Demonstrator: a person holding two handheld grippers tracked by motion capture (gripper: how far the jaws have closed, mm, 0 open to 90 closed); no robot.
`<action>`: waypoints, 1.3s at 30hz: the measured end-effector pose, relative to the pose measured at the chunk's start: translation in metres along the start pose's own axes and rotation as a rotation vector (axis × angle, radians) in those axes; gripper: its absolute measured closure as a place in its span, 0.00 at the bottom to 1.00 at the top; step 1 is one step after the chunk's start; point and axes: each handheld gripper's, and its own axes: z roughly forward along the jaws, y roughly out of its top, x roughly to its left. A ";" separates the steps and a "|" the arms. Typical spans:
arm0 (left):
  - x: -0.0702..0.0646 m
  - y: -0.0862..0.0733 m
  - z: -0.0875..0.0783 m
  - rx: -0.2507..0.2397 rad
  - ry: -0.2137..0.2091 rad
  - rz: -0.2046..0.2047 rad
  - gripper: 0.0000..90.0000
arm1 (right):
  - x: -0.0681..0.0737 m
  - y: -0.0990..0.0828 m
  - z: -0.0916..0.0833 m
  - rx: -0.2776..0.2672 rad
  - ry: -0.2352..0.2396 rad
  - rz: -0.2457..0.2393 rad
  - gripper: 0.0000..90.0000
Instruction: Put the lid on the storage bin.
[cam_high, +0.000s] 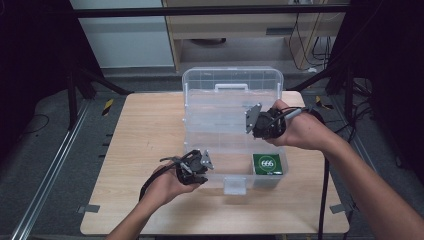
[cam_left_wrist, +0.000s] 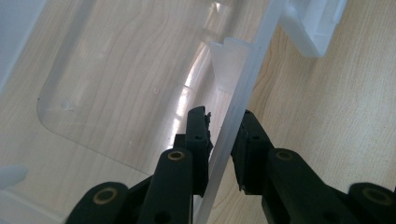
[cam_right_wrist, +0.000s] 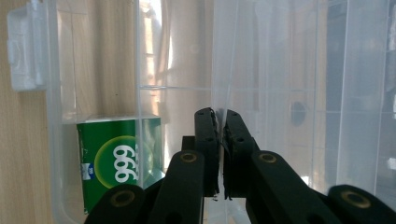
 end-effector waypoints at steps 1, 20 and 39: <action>0.000 0.000 0.000 0.000 0.001 -0.001 0.86 | 0.001 0.000 0.000 0.001 -0.001 0.003 0.96; -0.003 -0.001 0.000 -0.010 0.015 -0.007 0.85 | 0.013 -0.007 -0.001 -0.020 0.011 0.004 0.94; -0.010 -0.003 0.001 -0.027 0.019 -0.086 0.84 | 0.024 -0.009 0.000 -0.021 0.058 -0.011 0.95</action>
